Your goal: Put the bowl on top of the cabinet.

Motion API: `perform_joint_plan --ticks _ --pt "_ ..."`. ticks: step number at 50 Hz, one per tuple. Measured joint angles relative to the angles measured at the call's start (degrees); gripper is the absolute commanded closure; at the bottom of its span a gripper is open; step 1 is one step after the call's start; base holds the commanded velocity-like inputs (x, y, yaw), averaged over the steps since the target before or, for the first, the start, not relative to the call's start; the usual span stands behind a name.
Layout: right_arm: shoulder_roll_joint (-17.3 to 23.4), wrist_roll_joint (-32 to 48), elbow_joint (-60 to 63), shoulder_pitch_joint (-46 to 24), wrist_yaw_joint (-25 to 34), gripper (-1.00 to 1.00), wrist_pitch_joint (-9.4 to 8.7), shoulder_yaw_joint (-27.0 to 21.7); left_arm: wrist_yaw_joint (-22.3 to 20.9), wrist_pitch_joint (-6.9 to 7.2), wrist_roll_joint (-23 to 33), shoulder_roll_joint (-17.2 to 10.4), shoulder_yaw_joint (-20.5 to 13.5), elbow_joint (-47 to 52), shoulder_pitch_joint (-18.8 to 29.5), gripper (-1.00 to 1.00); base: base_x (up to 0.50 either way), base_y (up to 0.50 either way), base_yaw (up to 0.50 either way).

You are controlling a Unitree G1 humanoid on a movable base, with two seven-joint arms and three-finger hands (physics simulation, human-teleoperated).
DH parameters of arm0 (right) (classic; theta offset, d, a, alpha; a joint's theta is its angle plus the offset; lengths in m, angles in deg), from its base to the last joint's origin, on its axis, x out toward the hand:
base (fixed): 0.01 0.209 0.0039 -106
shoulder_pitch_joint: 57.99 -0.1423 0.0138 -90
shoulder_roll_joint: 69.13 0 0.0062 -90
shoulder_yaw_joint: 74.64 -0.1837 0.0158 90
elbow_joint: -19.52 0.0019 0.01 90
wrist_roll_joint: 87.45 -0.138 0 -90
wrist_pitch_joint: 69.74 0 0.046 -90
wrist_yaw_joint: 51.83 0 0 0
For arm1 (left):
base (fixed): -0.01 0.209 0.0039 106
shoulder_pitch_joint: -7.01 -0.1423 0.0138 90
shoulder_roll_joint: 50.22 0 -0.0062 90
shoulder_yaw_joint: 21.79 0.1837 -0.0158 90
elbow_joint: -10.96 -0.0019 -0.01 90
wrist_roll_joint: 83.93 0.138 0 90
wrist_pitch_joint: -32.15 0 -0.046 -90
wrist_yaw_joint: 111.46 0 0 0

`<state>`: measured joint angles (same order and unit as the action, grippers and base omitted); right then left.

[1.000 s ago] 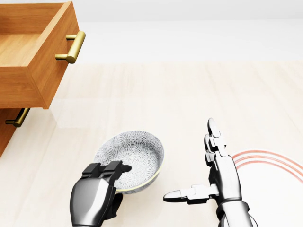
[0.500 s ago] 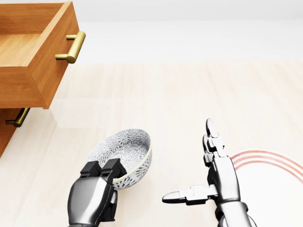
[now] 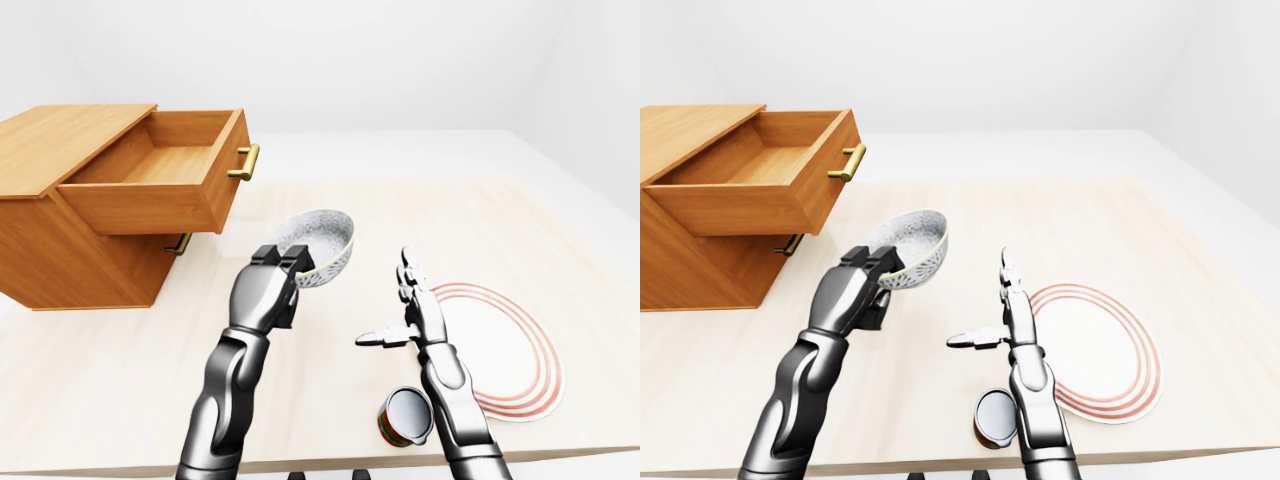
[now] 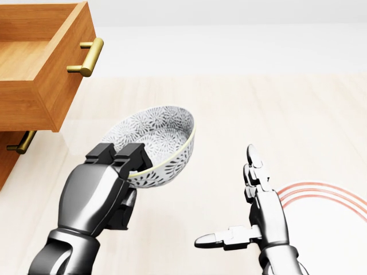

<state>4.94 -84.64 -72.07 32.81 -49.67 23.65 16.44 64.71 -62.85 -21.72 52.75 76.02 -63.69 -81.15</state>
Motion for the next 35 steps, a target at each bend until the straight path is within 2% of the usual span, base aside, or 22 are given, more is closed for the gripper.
perform_joint_plan --ticks 8,12,18,24,26,35 --pt "-0.1 0.2 0.4 0.3 0.0 -1.00 -0.04 0.3 -11.3 0.00 -0.7 -0.5 -3.1 9.4 5.5 1.00 0.00 0.00 0.00" --pt "-0.1 0.2 0.5 0.4 0.1 -1.00 -0.10 0.4 -17.7 0.61 -1.9 -1.4 -5.0 13.2 10.6 1.00 0.00 0.00 0.00" --pt "-0.2 0.3 0.4 0.4 0.1 -1.00 -0.03 0.6 -27.0 4.43 -4.1 -4.2 -8.0 18.1 20.4 1.00 0.00 0.00 0.00" --pt "-0.2 0.5 0.5 0.6 0.1 -1.00 0.01 0.8 -33.7 8.41 -6.3 -7.7 -10.5 20.7 29.0 1.00 0.00 0.00 0.00" --pt "-0.2 0.5 0.5 0.6 0.1 -1.00 0.02 0.8 -35.6 9.95 -7.4 -9.4 -11.4 21.0 32.1 1.00 0.00 0.00 0.00" --pt "-0.3 0.6 0.8 0.8 0.2 -1.00 -0.08 1.0 -36.2 10.00 -12.2 -18.1 -15.4 20.3 43.6 1.00 0.00 0.00 0.00"
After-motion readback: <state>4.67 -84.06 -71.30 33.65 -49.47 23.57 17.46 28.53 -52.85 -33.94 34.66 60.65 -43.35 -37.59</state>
